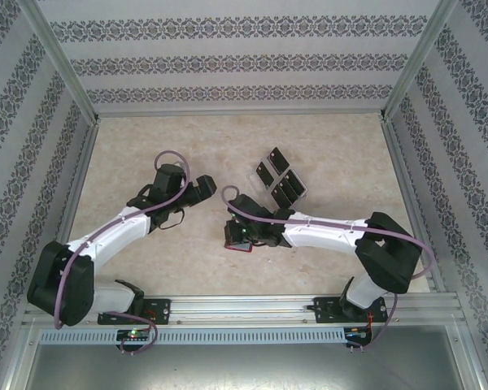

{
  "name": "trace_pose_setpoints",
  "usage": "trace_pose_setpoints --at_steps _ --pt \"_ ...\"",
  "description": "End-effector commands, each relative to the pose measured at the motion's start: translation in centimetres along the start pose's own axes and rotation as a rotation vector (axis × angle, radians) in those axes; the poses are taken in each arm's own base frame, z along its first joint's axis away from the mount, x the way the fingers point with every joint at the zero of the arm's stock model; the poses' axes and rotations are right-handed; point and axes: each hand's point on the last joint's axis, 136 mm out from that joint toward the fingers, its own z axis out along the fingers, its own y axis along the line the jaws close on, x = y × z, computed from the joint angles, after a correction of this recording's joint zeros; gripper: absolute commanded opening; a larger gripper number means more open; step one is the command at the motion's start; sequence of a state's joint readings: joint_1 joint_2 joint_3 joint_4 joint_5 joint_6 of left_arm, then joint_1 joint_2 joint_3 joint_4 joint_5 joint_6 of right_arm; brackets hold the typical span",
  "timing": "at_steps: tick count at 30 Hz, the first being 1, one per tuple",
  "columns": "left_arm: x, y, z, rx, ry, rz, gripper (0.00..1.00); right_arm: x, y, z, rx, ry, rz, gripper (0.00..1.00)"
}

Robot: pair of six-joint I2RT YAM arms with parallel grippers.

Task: Put the credit cards into the card holder

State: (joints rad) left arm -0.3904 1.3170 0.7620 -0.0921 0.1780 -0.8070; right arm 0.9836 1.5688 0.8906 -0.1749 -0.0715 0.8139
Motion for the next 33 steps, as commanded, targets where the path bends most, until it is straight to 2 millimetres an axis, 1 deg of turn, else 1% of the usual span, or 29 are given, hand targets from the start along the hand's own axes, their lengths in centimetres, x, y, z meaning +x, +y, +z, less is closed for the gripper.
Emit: trace_pose_setpoints --at_steps 1,5,8,12,16,19,22,25,28,33 --pt "0.7 -0.3 0.5 0.001 0.074 0.06 1.0 1.3 -2.3 -0.6 0.042 0.005 0.033 0.0" --pt "1.4 -1.0 1.5 0.03 0.13 0.087 1.0 2.3 -3.9 -0.5 0.068 0.006 0.055 0.0" --pt "2.0 -1.9 2.3 0.046 0.16 0.126 1.0 2.3 -4.7 -0.4 0.088 0.0 0.055 0.0" --pt "3.5 -2.7 2.9 0.035 0.21 0.202 1.0 2.2 -6.0 0.0 0.117 0.0 0.059 0.0" --pt "5.2 -1.8 3.2 -0.018 0.251 0.273 1.0 2.2 -6.9 0.4 0.119 -0.001 0.077 0.0" --pt "6.5 -0.9 3.4 -0.076 0.284 0.352 1.0 2.2 -7.0 0.5 0.111 0.0 0.085 0.0" --pt "7.6 -0.5 3.7 -0.107 0.313 0.428 1.0 2.5 -7.2 0.9 0.113 0.01 0.09 0.0" --pt "8.6 -0.7 4.2 -0.113 0.339 0.497 1.0 2.7 -7.5 1.1 0.115 0.014 0.096 0.0" --pt "9.3 -1.0 4.8 -0.105 0.361 0.525 1.0 2.8 -7.6 1.1 0.118 0.013 0.1 0.0" --pt "9.8 -1.7 5.8 -0.076 0.363 0.54 1.0 2.8 -7.8 1.1 0.122 0.012 0.104 0.0"
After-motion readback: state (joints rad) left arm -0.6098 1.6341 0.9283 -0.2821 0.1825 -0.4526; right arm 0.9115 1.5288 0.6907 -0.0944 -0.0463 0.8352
